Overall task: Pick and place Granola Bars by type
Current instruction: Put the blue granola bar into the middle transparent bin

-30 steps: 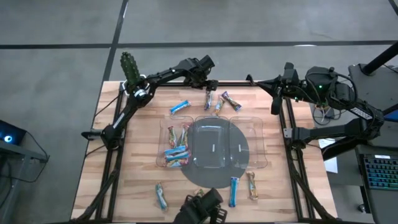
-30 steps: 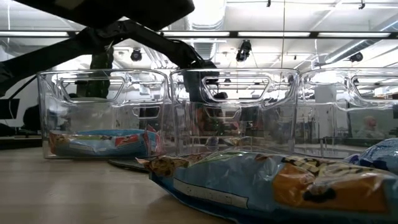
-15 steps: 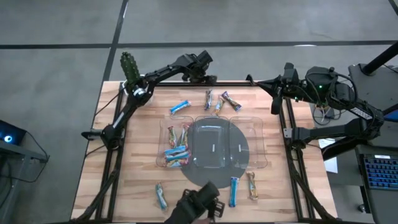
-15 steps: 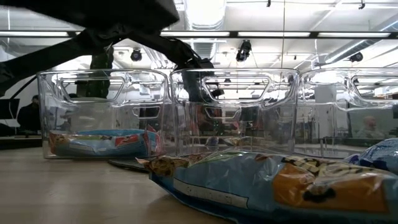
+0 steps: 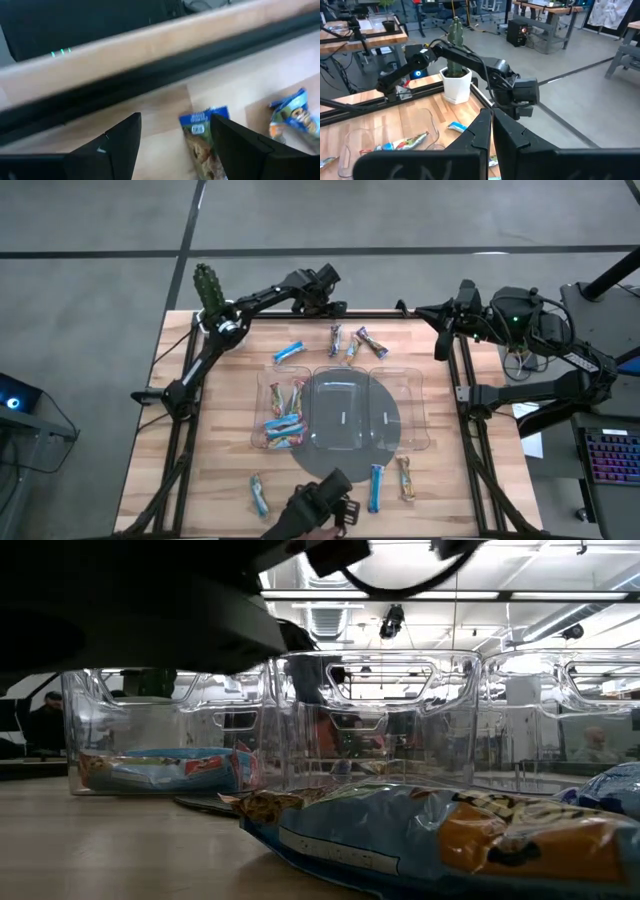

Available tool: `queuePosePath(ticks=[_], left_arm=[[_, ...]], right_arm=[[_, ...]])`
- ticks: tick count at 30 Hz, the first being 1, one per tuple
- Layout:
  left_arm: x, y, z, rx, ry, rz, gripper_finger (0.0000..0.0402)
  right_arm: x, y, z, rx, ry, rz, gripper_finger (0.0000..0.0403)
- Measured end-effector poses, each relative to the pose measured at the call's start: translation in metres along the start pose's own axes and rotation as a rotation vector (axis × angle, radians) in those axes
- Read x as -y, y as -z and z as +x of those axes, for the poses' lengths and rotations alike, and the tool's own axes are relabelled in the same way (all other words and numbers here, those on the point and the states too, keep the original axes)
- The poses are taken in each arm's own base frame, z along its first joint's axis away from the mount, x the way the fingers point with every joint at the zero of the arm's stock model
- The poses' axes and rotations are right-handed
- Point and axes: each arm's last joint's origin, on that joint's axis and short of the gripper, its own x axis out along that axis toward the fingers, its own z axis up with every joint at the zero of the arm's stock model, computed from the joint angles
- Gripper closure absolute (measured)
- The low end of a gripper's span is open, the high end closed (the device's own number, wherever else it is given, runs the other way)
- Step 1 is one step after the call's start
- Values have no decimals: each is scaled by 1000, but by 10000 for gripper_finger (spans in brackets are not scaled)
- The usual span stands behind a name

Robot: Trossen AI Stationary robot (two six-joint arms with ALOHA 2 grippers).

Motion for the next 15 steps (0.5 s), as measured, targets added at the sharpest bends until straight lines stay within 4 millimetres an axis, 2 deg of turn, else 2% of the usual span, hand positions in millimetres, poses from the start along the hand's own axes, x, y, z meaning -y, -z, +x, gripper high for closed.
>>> queuePosePath(ticks=[15], left_arm=[[29, 24, 6, -44, 43, 145, 182]], right_arm=[[0, 0, 0, 1, 7, 0, 394]])
